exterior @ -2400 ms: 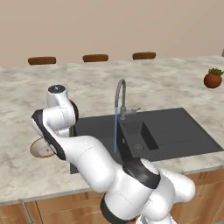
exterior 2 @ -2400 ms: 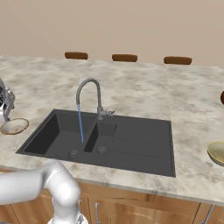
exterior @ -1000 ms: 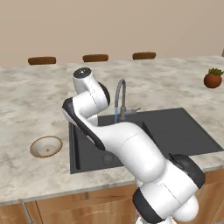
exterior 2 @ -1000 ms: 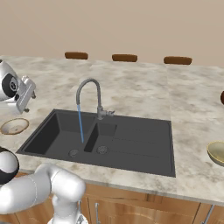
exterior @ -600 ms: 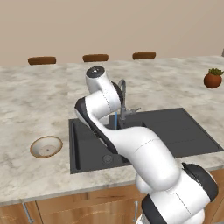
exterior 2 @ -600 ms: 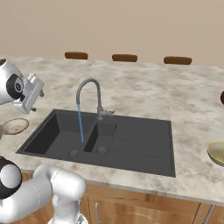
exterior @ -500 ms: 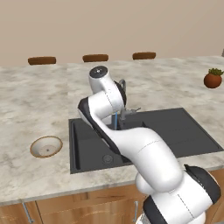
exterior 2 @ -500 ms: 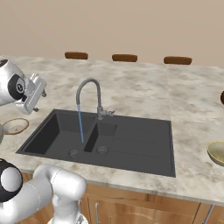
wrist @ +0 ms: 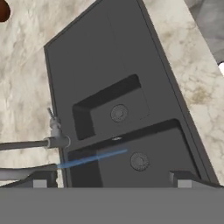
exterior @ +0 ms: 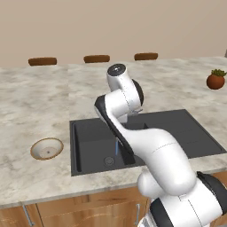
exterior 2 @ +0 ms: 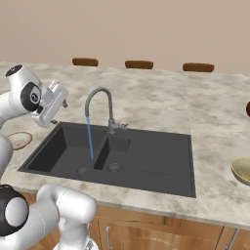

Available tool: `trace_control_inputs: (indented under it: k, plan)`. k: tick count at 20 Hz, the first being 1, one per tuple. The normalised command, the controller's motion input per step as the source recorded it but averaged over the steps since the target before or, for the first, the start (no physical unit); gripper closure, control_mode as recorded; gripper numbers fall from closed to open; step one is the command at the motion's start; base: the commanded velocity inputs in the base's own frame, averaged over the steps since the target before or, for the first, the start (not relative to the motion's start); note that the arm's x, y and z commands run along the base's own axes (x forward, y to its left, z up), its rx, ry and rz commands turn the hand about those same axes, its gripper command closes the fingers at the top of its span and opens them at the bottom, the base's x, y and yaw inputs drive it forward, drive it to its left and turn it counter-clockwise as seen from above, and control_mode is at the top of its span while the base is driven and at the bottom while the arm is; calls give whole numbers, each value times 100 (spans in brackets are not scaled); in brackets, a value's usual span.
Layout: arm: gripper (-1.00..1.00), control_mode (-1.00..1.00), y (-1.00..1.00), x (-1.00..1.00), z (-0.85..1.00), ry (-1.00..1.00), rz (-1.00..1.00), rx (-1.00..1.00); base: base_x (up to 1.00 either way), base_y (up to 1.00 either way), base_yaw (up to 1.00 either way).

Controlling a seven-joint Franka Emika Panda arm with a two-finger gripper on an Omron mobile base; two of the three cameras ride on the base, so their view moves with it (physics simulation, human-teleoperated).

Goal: Rinse each bowl for a few seconds and place them down in the sink or on the counter.

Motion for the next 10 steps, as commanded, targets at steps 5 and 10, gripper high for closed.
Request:
trace_control_inputs:
  k: [5,10]
  plan:
    - [-100,-100,-56,0,9,0,-13,1,0,0,0]
    - [-100,-100,-68,-1,2,0,-14,4,0,0,0]
